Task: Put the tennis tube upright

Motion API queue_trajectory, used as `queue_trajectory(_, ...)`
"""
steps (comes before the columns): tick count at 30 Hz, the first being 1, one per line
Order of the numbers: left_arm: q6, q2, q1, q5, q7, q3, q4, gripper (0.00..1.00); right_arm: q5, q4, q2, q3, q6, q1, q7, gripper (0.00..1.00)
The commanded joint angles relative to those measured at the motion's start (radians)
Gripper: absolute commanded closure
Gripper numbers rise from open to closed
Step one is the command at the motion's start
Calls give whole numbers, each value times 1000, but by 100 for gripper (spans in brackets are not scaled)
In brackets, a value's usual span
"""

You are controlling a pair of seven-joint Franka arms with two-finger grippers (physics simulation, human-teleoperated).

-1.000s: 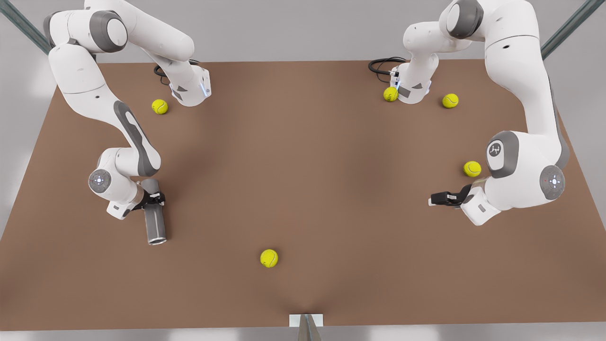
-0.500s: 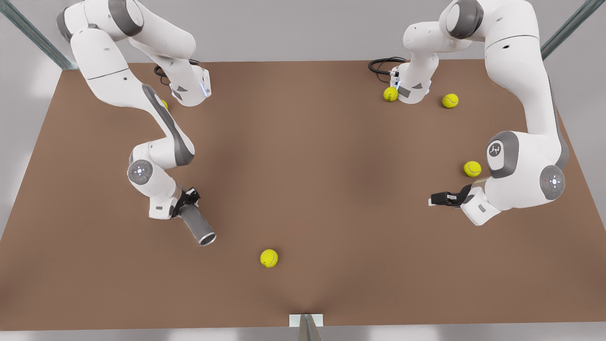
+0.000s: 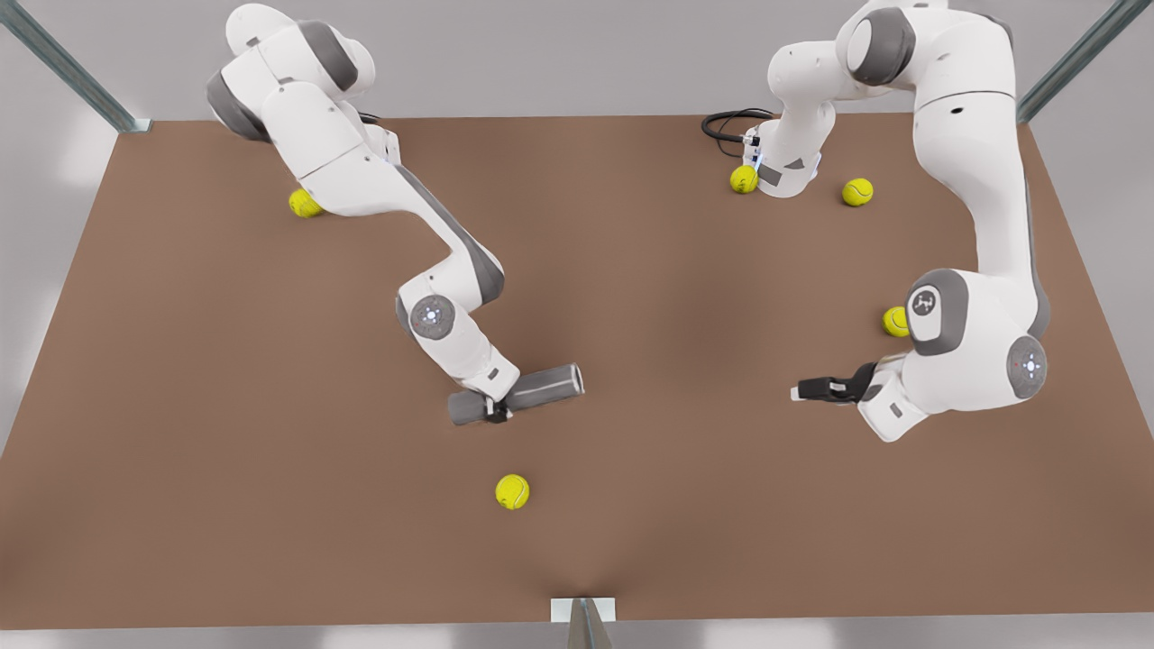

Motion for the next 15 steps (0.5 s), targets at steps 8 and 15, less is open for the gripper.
queue_trajectory(8, -3, -1, -7, -45, 0, -2, 2, 0, 237, 114, 101, -323, -4, 419, 6, 24)
queue_trajectory(15, 38, 85, -16, -399, -37, -45, 3, 0, 328, 183, 165, -389, -1, 515, 18, 0)
